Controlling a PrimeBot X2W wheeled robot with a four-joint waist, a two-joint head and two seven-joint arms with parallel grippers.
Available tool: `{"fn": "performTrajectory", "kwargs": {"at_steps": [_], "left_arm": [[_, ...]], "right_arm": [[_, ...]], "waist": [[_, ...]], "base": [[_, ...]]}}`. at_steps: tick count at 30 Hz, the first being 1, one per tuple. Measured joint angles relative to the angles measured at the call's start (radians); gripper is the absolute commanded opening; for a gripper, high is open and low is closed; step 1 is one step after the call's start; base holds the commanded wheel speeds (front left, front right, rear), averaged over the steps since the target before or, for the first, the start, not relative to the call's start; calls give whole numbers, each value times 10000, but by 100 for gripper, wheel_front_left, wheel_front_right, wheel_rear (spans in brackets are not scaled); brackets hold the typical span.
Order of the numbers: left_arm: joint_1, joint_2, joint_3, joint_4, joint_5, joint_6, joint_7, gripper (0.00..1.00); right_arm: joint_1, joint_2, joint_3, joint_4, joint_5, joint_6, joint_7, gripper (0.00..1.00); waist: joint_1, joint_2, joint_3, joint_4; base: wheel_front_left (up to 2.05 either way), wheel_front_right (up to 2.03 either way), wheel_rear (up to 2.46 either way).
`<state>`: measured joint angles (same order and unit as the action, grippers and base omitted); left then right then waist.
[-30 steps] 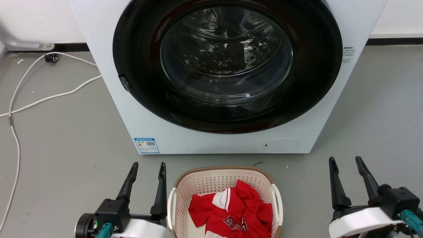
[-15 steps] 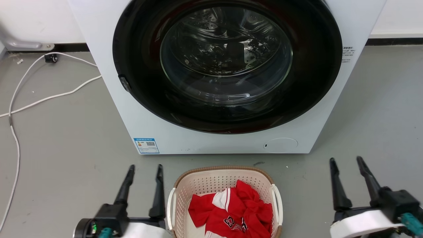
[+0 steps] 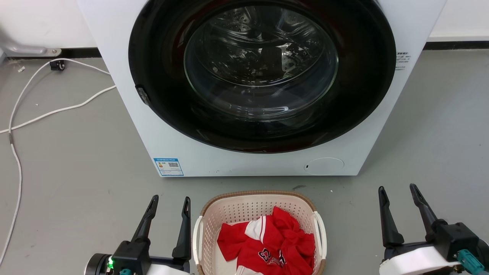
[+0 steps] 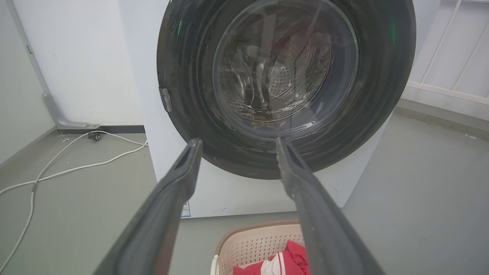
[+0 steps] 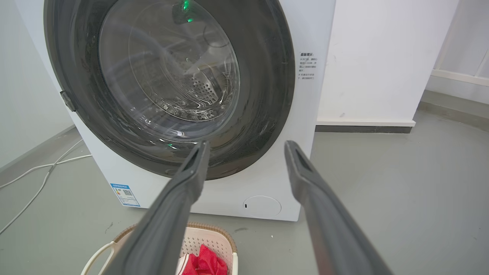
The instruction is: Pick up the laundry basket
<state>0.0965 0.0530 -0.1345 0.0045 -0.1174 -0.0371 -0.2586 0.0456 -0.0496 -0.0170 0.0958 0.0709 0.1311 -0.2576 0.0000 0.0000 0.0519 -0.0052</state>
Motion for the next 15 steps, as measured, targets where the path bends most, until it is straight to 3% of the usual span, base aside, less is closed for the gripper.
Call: {"fn": "performTrajectory", "kwargs": {"at_steps": [15], "left_arm": [[17, -19, 6, -10, 56, -8, -44, 100]], "right_arm": [[2, 0, 84, 8, -82, 0, -58, 100]], "waist": [[0, 0, 46, 10]], "base": [[0, 0, 0]]}}
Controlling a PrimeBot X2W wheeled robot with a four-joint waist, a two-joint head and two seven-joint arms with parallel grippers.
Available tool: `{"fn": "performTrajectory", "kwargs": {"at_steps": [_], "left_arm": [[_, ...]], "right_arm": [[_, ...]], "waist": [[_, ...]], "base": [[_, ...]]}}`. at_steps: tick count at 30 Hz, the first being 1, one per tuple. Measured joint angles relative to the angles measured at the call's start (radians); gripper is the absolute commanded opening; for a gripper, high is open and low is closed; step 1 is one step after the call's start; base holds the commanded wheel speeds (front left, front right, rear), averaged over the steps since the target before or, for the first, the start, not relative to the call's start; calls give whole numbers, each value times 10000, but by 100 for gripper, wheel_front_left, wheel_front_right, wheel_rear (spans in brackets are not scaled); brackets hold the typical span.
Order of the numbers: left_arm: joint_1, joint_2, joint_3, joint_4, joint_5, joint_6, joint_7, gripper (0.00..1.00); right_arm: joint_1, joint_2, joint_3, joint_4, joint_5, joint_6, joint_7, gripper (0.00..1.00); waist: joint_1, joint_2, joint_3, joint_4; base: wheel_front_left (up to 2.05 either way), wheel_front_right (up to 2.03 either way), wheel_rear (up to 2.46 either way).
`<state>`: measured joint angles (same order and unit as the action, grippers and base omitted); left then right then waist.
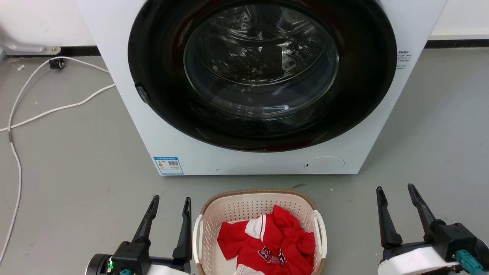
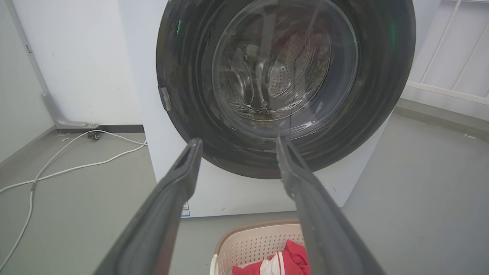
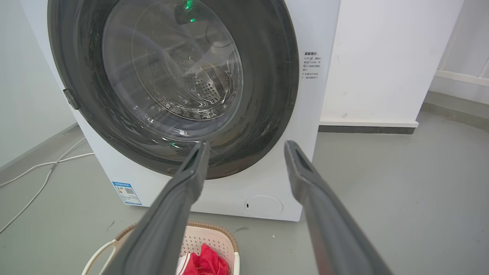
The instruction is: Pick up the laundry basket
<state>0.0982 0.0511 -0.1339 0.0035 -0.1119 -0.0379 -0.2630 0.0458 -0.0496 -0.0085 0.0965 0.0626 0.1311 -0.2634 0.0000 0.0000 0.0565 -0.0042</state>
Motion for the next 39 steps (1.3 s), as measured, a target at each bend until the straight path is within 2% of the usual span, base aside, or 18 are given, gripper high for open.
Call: {"fn": "performTrajectory", "kwargs": {"at_steps": [11, 22, 30, 36, 39], "left_arm": [[-330, -2, 35, 357, -132, -59, 0, 100], [-2685, -8, 717, 1505, 134, -372, -2, 100], [-4781, 387, 1078, 3603, 385, -621, -2, 100], [-6299, 688, 888, 6299, 357, -773, 0, 100], [-7108, 788, 608, 7503, 295, -853, 29, 100]], "right_arm": [[-425, 0, 174, 255, 123, 0, 0, 100], [-2685, 2, 527, 1768, 148, 0, -2, 100], [-4963, 0, 765, 4184, 472, 0, 403, 100], [-6389, -2, 767, 5916, 431, 0, 924, 100], [-6907, -4, 941, 6805, 878, 0, 1404, 100]], "waist": [[0, 0, 766, -59], [2, 0, 3393, -180], [2, 0, 5480, -234], [3, 0, 6632, -192], [3, 0, 7002, -137]], "base": [[0, 0, 0], [0, 0, 0], [0, 0, 0], [0, 0, 0], [0, 0, 0]]}}
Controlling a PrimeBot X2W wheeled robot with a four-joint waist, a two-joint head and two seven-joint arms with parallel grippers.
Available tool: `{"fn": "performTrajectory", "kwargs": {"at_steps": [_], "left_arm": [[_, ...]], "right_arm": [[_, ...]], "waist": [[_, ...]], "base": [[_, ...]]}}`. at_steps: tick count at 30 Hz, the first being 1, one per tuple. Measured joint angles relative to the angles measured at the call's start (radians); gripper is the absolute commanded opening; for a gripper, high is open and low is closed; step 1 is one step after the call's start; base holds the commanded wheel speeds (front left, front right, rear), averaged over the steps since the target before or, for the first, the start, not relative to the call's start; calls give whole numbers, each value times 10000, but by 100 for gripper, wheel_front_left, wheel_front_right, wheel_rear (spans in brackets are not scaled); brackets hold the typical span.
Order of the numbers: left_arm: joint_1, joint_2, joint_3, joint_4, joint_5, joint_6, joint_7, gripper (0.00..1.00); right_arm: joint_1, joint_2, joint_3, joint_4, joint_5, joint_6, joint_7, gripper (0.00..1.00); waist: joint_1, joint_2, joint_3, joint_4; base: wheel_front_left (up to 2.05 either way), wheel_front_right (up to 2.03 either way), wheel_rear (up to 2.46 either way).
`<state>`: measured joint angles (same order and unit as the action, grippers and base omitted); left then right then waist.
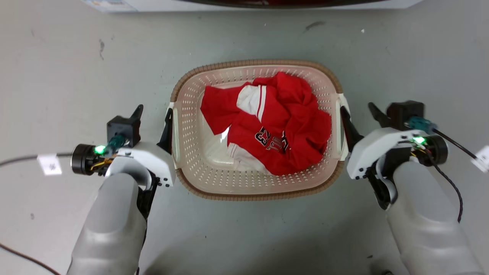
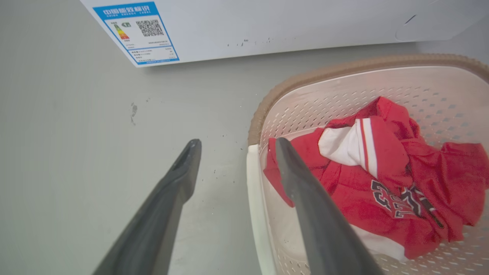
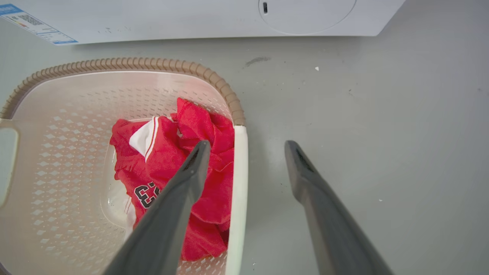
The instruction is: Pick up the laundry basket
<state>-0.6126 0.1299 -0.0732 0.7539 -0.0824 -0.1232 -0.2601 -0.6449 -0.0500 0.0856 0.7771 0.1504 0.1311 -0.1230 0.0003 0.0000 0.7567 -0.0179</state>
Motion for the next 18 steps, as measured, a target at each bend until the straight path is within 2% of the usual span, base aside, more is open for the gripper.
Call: {"fn": "performTrajectory", "kwargs": {"at_steps": [4, 8, 14, 18], "left_arm": [[-837, 92, -481, 1429, -209, -48, 485, 100], [-1527, 69, -1419, 2215, -836, -59, 959, 100], [-2104, 291, -2884, 2677, -2533, -59, 2100, 100], [-2400, 671, -3731, 2652, -3522, -59, 2859, 100]], "right_arm": [[-680, 8, 462, 1034, 19, 0, 485, 100], [-1182, 6, 890, 1860, 454, 0, 903, 100], [-2020, 4, 1198, 2894, 587, 0, 1306, 100], [-2533, 2, 1430, 3359, 890, 0, 1515, 100]], "waist": [[-1, 0, 337, 81], [-1, 0, 561, 147], [-1, 0, 880, 155], [-1, 0, 1105, 144]], "base": [[0, 0, 0], [0, 0, 0], [0, 0, 0], [0, 0, 0]]}}
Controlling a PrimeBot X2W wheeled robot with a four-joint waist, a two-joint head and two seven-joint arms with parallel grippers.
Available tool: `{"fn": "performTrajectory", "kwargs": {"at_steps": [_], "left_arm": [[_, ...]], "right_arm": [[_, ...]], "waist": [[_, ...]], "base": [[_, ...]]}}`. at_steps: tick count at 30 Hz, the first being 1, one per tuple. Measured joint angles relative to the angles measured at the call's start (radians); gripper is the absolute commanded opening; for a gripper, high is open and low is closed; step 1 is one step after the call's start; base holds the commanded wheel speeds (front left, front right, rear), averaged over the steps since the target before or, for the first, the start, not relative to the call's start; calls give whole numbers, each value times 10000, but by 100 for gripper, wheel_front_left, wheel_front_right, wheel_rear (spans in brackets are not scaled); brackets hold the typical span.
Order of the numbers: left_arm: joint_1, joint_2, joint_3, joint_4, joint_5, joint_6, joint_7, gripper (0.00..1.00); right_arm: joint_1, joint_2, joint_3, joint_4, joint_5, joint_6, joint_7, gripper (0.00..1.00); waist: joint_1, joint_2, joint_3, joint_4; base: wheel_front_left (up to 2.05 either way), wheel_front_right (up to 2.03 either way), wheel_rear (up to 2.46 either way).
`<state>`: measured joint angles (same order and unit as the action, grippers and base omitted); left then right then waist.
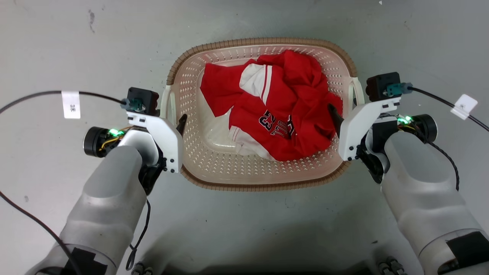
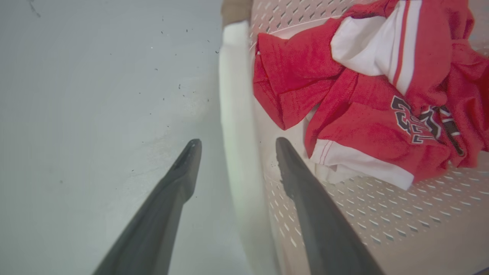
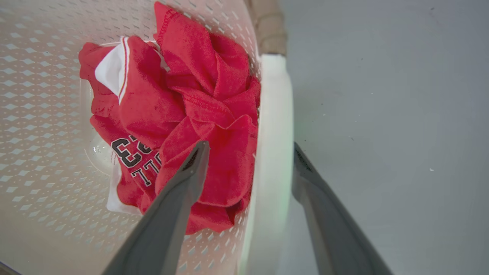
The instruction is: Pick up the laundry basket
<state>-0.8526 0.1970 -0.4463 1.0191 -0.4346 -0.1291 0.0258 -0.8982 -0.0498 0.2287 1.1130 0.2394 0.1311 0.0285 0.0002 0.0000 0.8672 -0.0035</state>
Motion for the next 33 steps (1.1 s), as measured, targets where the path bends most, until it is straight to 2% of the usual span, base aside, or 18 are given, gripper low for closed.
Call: {"fn": "performTrajectory", "kwargs": {"at_steps": [7, 13, 19, 20, 21, 22, 33], "left_arm": [[-407, 552, -1271, -211, -1294, 0, 1062, 100], [-701, 769, -1965, -217, -1956, 0, 1333, 100], [-824, 788, -2533, -194, -2456, 0, 1244, 100], [-824, 773, -2621, -194, -2566, 0, 1239, 58], [-824, 744, -2715, -196, -2696, 0, 1243, 0], [-824, 725, -2834, -221, -2805, 0, 1250, 0], [-809, 993, -4006, -514, -3914, 2, 1227, 0]], "right_arm": [[-614, 0, 504, 650, 222, 0, 247, 100], [-927, 0, 794, 963, 184, 0, 205, 100], [-1040, 0, 905, 1149, 629, 0, 272, 100], [-1054, 0, 949, 1172, 696, 0, 324, 100], [-1062, 0, 1012, 1187, 767, 0, 405, 92], [-1062, 0, 1081, 1210, 851, 0, 493, 0], [-1066, 2, 1473, 1480, 1139, -19, 734, 0]], "waist": [[0, 0, 328, -58], [0, 0, 490, -45], [0, 0, 557, 41], [-1, 0, 556, 56], [0, 0, 554, 77], [0, 0, 551, 102], [-1, 0, 190, 155]], "base": [[0, 0, 0], [0, 0, 0], [0, 0, 0], [0, 0, 0], [0, 0, 0], [0, 0, 0], [0, 0, 0]]}}
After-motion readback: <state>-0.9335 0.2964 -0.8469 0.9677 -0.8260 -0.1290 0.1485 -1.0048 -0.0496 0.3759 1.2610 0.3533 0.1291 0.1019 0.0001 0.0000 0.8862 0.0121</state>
